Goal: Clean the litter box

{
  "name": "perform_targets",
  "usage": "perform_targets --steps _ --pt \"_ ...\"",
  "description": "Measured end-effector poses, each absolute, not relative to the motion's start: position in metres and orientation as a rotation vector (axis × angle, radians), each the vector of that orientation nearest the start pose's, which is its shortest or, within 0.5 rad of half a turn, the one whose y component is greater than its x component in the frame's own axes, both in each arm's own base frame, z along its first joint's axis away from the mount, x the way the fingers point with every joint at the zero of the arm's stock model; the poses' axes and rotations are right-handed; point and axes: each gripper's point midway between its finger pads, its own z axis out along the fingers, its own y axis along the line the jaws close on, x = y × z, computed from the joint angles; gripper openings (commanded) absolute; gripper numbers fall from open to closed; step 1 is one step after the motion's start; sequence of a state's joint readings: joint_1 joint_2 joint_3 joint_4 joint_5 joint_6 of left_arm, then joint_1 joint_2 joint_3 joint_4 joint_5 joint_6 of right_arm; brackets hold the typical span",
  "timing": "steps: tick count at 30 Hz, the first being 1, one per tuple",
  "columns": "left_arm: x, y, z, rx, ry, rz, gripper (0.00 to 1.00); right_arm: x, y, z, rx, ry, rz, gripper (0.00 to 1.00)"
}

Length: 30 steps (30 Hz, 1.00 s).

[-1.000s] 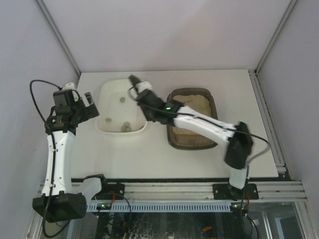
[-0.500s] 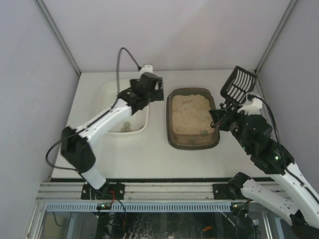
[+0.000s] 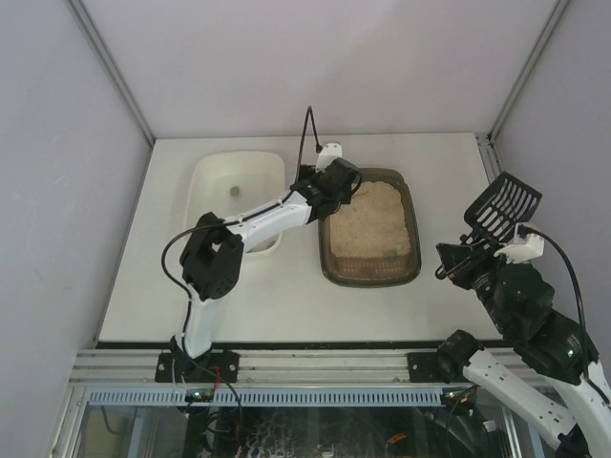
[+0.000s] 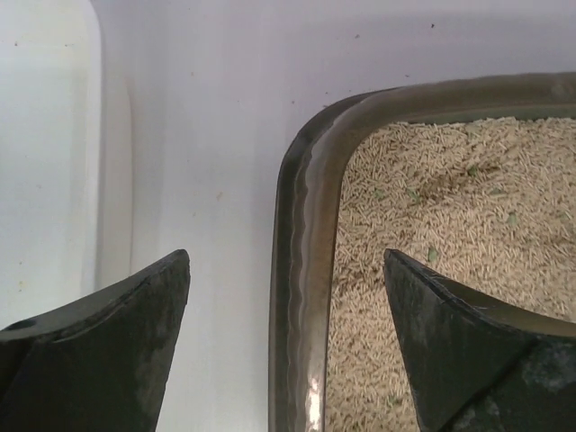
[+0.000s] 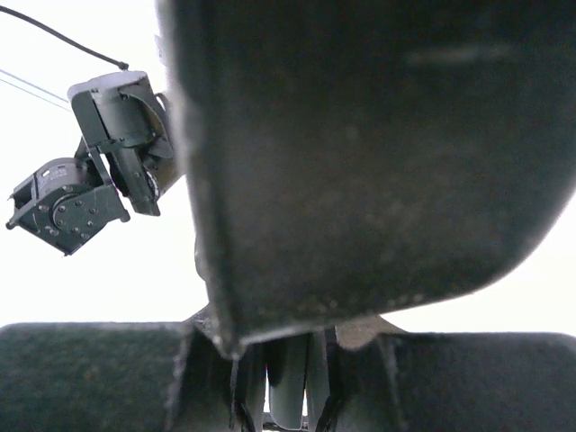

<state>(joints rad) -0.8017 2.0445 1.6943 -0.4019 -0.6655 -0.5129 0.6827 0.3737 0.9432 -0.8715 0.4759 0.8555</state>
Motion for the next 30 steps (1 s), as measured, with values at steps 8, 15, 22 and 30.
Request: perform_targets --steps 8,15,22,30 --pt "0.448 -0.327 0.117 -0.006 2.143 0.043 0.74 0.170 0.067 0.272 0.492 1.868 0.567 0.00" --pt "0.449 -0.333 0.107 0.050 2.161 0.048 0.32 0.171 0.066 0.261 0.493 1.881 0.550 0.00" --pt "0.454 -0.336 0.105 0.197 2.172 0.095 0.02 0.171 0.063 0.262 0.503 1.868 0.540 0.00" --pt "0.468 -0.366 0.107 0.562 2.136 0.056 0.00 0.169 0.055 0.268 0.525 1.825 0.541 0.00"
